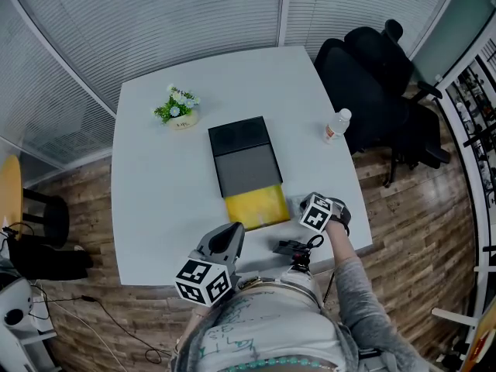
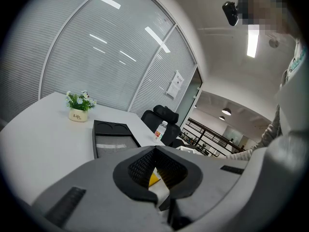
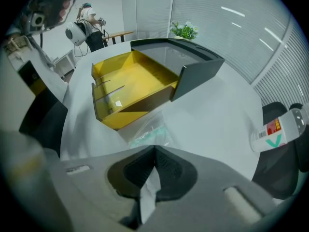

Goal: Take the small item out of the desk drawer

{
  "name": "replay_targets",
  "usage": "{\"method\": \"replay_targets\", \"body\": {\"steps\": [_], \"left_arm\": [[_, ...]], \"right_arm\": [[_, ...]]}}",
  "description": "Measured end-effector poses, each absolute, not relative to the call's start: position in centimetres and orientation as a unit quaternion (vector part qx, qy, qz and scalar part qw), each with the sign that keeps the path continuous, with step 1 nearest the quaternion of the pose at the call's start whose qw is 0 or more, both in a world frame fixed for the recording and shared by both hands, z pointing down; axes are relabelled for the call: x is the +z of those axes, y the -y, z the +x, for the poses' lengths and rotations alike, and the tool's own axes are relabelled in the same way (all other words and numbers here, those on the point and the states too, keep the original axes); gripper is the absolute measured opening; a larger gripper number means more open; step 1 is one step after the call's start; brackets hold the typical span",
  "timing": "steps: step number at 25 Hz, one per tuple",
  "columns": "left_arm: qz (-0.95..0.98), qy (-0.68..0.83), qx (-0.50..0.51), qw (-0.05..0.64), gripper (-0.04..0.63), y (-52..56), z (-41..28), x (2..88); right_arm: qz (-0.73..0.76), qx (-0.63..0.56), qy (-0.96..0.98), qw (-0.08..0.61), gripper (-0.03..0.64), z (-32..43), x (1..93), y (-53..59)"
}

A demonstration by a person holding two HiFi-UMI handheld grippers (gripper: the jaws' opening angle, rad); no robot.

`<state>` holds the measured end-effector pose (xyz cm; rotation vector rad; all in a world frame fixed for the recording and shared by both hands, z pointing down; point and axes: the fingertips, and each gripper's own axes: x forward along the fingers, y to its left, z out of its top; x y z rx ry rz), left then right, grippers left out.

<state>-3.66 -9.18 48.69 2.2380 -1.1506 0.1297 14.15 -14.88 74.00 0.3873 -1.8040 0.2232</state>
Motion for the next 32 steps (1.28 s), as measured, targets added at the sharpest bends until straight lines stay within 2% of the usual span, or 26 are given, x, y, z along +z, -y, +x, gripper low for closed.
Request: {"method": "replay_targets", "body": {"steps": [8,32], "left_arm": [[0.844,0.437,0.046,0.306,-0.003,8.99,-3.90,48.61],[0.852,0.425,0.040,0.304,-0.003,8.91,-3.58,48.29]], "right_arm": [[0.170,0.129,0.778,0.591,-0.002,14.13,73.82,14.96],[0.179,0.124,0.778,0.589,0.000,13.97,73.78,15.11]]}}
